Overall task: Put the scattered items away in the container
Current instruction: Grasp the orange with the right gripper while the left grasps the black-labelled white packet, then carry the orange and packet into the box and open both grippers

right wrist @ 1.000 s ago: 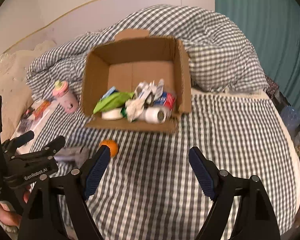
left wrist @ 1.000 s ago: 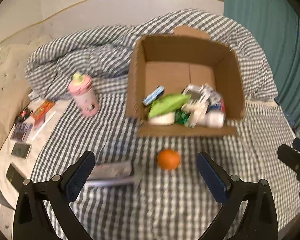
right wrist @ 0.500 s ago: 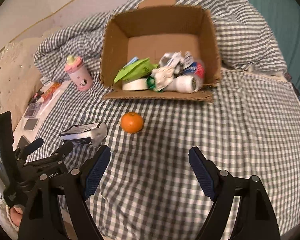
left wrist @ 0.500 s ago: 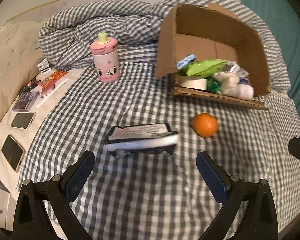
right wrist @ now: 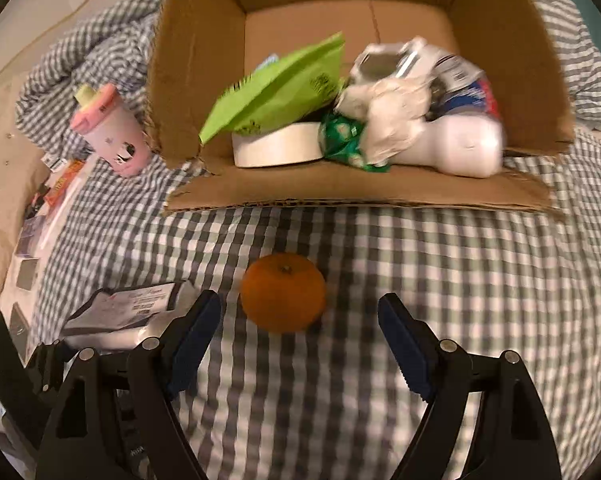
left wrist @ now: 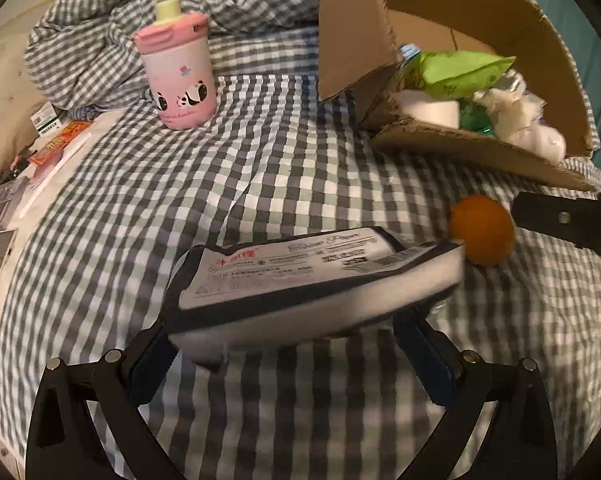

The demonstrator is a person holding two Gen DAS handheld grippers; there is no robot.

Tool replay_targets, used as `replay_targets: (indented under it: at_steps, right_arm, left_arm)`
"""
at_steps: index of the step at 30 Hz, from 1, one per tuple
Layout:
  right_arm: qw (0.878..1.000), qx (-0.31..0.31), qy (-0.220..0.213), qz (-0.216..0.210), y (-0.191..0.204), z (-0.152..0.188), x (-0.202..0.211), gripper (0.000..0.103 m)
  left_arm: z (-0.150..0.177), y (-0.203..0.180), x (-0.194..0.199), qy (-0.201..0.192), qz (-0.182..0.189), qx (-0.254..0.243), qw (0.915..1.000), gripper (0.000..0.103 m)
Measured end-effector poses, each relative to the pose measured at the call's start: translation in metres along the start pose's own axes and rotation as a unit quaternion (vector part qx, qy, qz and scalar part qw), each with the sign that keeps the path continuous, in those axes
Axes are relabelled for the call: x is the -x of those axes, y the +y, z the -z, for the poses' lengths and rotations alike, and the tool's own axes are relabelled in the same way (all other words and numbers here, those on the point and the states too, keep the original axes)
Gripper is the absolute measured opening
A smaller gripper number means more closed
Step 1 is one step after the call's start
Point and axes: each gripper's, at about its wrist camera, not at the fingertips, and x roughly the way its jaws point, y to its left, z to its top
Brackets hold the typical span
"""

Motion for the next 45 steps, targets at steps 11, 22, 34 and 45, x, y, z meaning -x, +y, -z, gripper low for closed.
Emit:
replay_targets:
  at_steps: [11,22,34,45]
  right_arm:
    - [0.999,0.022,0.033,0.01,0.011,-0.004,-0.046,0.057]
    - [1.0,0.024,0.018,-0.01,0.001,0.012,-0.006,0.056]
    - [1.0,-0.003,0.004,-0.03,-0.026,0.029,0.028,0.057]
    - [0.999,-0.002,0.015,-0.041,-0.027,0.022,0.019,0.057]
  left_arm:
    - [-0.01,0.0,-0.017,-0.009,0.01,0.002,0.9999,0.1]
    - [-0.007,-0.011,0.002,-0.002,0.038,-0.031,0.9988,0.011]
    - [0.003,-0.021,0.019,-0.046,-0.018,-0.098,0.994,0.101]
    - [-0.031,-0.035,-0.011,-0.049,-0.003,-0.165,0.985,0.061]
